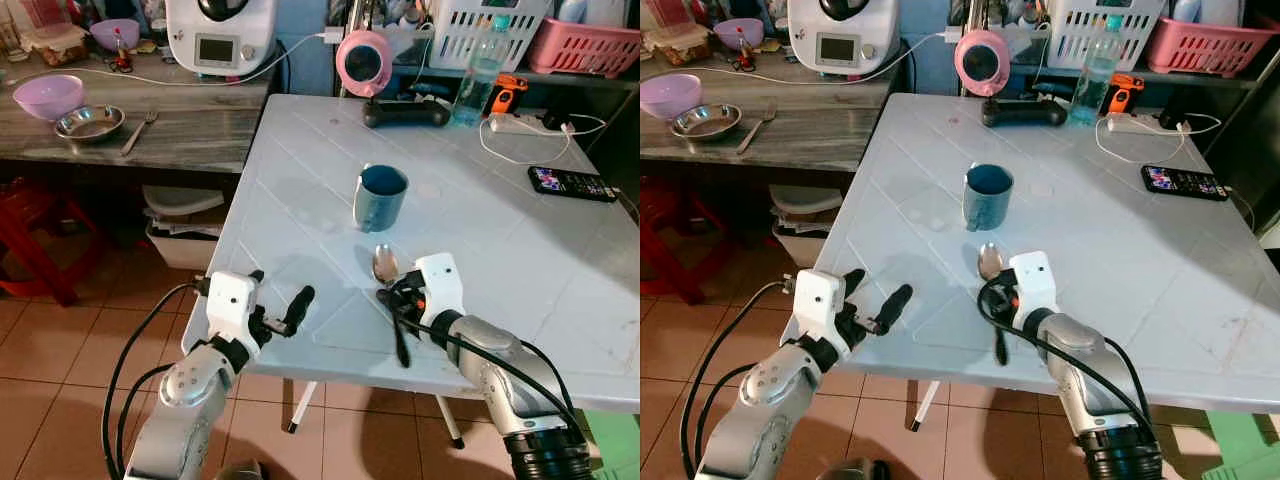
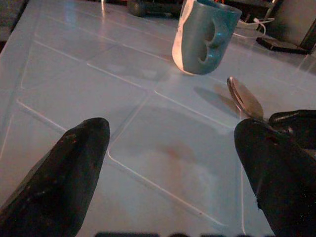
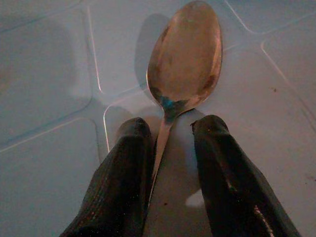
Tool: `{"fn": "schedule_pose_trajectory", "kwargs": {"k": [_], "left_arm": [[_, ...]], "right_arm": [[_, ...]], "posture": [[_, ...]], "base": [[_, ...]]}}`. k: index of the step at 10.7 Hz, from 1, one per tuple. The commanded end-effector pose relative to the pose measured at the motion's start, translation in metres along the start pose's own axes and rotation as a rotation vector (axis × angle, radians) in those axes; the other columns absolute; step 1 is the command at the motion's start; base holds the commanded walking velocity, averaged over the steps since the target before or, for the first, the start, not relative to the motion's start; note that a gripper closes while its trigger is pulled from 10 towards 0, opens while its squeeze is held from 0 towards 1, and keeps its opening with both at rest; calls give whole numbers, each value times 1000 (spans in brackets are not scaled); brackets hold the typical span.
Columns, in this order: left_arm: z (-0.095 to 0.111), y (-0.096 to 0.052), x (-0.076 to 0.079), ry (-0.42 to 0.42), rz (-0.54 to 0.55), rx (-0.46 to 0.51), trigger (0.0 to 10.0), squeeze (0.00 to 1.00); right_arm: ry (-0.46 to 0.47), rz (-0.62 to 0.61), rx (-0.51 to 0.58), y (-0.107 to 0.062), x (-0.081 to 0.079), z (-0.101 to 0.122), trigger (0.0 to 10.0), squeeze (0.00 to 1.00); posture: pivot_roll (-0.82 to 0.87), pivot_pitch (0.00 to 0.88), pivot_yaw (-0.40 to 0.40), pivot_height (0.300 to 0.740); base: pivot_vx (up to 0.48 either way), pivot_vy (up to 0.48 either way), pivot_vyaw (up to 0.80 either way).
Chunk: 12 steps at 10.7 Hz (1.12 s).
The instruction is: Setting the table
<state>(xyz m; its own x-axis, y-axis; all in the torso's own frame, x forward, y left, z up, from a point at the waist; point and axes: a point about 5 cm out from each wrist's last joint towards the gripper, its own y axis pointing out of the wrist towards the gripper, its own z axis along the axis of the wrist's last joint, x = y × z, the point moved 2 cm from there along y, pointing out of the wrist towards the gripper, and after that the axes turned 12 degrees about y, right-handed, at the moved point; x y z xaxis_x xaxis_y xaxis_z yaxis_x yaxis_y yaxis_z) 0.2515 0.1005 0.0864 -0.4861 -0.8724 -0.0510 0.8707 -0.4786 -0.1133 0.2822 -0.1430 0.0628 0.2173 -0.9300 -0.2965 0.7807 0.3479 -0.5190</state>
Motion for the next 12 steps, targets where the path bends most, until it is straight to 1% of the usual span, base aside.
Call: {"fn": "schedule_pose_trajectory", "kwargs": {"k": [1, 4, 6, 7, 8, 9, 10, 11, 12], "left_arm": [[4, -1, 0, 11, 3, 6, 10000, 0], [5, 0, -1, 18, -8, 6, 10000, 0], [5, 2, -1, 19, -16, 7, 10000, 0], [5, 2, -1, 26, -14, 7, 10000, 0], [4, 2, -3, 36, 1, 1, 10000, 0], [-2, 1, -11, 62, 51, -28, 10000, 0], [-7, 0, -16, 93, 82, -48, 10000, 0], [-11, 0, -20, 113, 119, -64, 10000, 0], [-9, 2, -25, 134, 145, -59, 10000, 0]], "right_arm": [[113, -203, -339, -10, 38, -90, 0, 0], [208, -208, -288, -6, 32, -88, 0, 0], [251, -203, -269, -1, 28, -83, 0, 0], [282, -181, -261, 3, 22, -78, 0, 0], [288, -148, -254, 5, 15, -73, 0, 0], [251, -53, -217, 9, -5, -57, 0, 0], [212, 28, -183, 9, -20, -43, 0, 0], [181, 83, -159, 10, -30, -34, 0, 0], [132, 95, -121, 12, -31, -27, 0, 0]], "posture": [[8, 100, 35, 740], [3, 97, 48, 740], [0, 93, 50, 740], [3, 89, 49, 740], [6, 86, 49, 740], [8, 73, 50, 740], [6, 66, 49, 740], [3, 60, 46, 740], [2, 54, 45, 740]], "base": [[0, 0, 0], [0, 0, 0], [0, 0, 0], [0, 0, 0], [0, 0, 0], [0, 0, 0], [0, 0, 0], [0, 480, 0], [0, 480, 0]]}}
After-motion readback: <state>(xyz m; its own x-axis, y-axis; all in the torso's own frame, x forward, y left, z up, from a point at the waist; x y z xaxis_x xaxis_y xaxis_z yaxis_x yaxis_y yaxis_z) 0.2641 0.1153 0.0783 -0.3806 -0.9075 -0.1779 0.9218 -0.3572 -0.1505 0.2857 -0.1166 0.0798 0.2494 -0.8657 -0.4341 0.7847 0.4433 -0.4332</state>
